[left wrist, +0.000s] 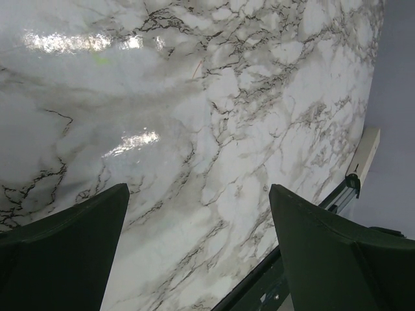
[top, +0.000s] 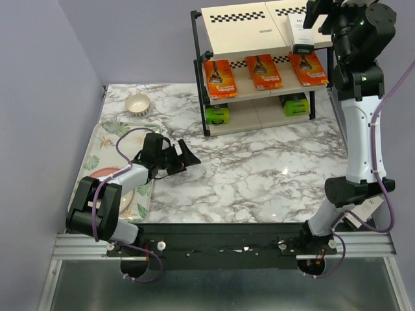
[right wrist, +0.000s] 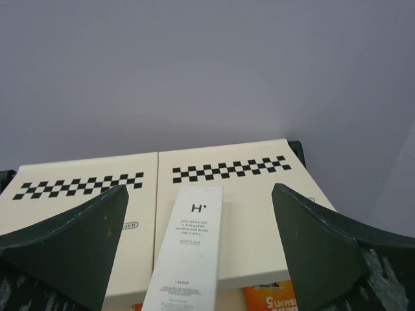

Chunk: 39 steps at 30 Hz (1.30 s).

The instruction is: Place and organize the shaving razors onto the shelf

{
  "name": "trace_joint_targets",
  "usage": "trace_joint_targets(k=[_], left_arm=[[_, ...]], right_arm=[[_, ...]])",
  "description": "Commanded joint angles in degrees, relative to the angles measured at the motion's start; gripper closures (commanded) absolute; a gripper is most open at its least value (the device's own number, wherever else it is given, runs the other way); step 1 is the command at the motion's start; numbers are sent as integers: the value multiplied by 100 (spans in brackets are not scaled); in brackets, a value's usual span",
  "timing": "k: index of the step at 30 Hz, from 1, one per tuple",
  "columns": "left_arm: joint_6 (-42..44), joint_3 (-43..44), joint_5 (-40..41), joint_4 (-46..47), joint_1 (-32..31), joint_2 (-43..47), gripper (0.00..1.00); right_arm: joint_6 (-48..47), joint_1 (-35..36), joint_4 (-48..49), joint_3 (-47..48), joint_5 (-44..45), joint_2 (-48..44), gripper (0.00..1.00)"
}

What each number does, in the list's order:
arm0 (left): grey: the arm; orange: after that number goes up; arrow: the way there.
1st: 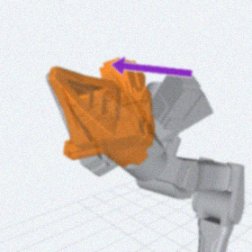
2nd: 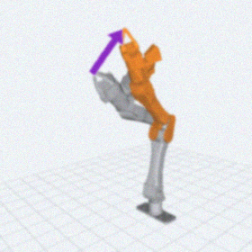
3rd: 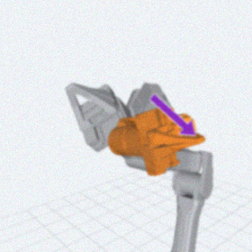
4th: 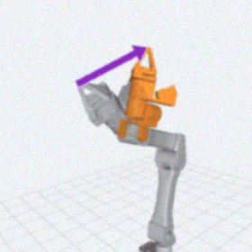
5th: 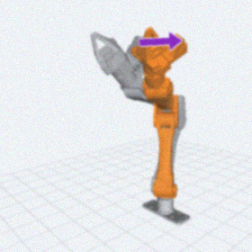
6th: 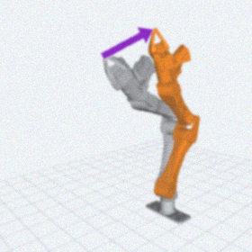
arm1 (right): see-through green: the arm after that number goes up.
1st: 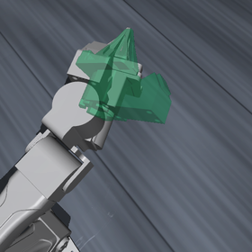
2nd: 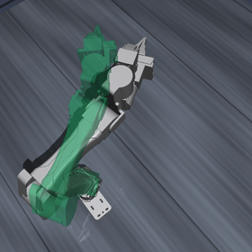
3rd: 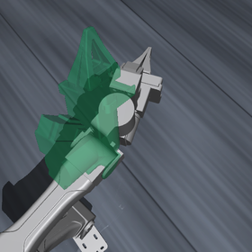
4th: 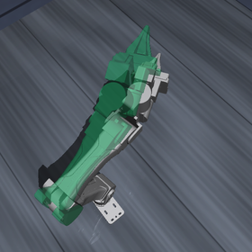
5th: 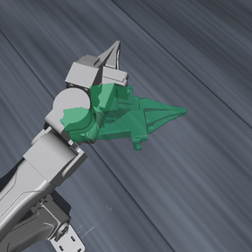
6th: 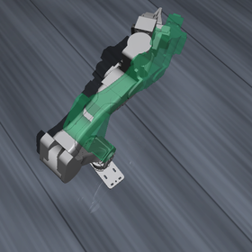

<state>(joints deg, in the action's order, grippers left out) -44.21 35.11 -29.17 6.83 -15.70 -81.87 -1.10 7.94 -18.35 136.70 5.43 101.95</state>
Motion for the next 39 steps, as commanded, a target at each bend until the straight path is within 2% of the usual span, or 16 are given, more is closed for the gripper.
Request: trace_joint_targets(k=[1, 5, 11, 24, 29, 34, 39], left_arm=[[-114, -57, -45, 231, 50, 109, 2], [-158, -145, -19, 292, 59, 136, 2], [-167, -277, -10, 319, 67, 259, 2], [-299, -426, 51, 371, 190, 408, 2], [-352, -453, 43, 407, 217, 408, 2], [-378, -488, 69, 450, 234, 443, 2], [-431, -628, 87, 521, 261, 575, 2]], right_arm=[[93, 58, -722, -765, -112, -420, 0], [75, 111, -811, -1321, -227, -703, 0], [5, 163, -881, -1568, -516, -773, 0], [-109, 339, -951, -1805, 195, -685, 2], [-205, 348, -890, -1823, 353, -616, 9], [-294, 331, -706, -1726, 520, -510, 22], [-566, 208, -486, -1647, 485, -387, 25]])
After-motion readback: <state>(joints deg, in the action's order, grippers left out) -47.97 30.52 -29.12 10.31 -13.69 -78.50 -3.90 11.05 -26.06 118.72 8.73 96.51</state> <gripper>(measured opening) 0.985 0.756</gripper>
